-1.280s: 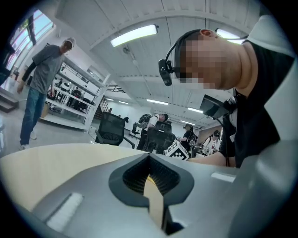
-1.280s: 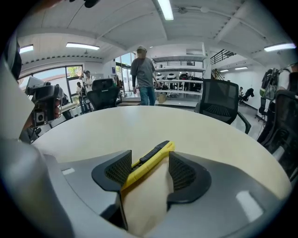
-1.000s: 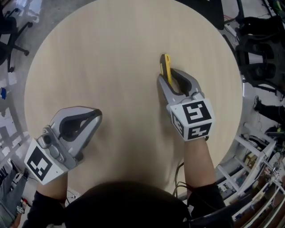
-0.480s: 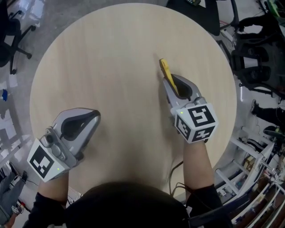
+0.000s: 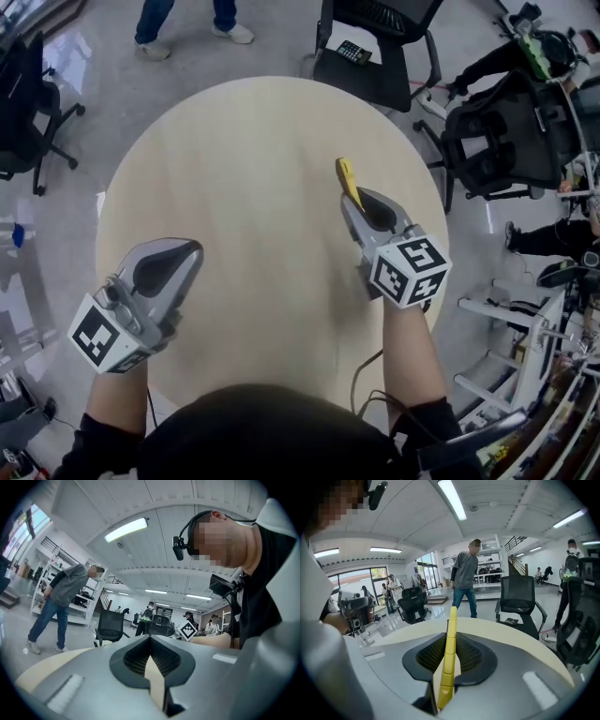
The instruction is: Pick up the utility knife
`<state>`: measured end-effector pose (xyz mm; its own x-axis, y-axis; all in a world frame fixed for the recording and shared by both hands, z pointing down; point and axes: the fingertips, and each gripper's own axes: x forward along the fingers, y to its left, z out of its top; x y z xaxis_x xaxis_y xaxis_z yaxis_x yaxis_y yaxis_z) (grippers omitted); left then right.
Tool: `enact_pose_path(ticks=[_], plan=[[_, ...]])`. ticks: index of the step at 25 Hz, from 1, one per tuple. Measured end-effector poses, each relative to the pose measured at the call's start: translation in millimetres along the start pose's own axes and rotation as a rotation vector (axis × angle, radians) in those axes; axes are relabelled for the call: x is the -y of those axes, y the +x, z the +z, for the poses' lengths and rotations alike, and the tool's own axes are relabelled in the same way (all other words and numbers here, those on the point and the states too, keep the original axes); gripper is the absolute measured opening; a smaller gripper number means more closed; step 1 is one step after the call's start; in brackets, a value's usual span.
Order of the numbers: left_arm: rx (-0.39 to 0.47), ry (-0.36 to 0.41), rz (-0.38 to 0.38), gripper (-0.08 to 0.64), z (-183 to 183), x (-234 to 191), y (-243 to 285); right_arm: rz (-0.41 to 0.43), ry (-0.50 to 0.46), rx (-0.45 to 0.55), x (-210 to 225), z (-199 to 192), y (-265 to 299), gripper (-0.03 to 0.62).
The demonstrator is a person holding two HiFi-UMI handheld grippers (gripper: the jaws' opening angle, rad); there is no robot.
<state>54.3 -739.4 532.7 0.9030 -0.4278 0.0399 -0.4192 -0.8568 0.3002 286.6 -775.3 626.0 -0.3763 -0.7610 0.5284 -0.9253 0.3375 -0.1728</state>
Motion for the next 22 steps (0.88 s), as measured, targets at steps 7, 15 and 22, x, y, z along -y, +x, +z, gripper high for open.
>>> enact_pose_path(ticks=[7,15,22], plan=[[0.096,0.037,-0.001,-0.012,66.6,60.1,-55.5,-0.033,0.012,0.070,-41.7,37.4,-94.6,0.081],[0.140,0.068,-0.028,-0.012,107.5,113.8,-138.6,-0.065,0.018,0.167,-106.4,57.1,-187.7,0.080],[0.132,0.114,-0.041,-0.012,128.3,154.2,-193.3,-0.094,0.037,0.252,-144.7,56.4,-264.2,0.081]])
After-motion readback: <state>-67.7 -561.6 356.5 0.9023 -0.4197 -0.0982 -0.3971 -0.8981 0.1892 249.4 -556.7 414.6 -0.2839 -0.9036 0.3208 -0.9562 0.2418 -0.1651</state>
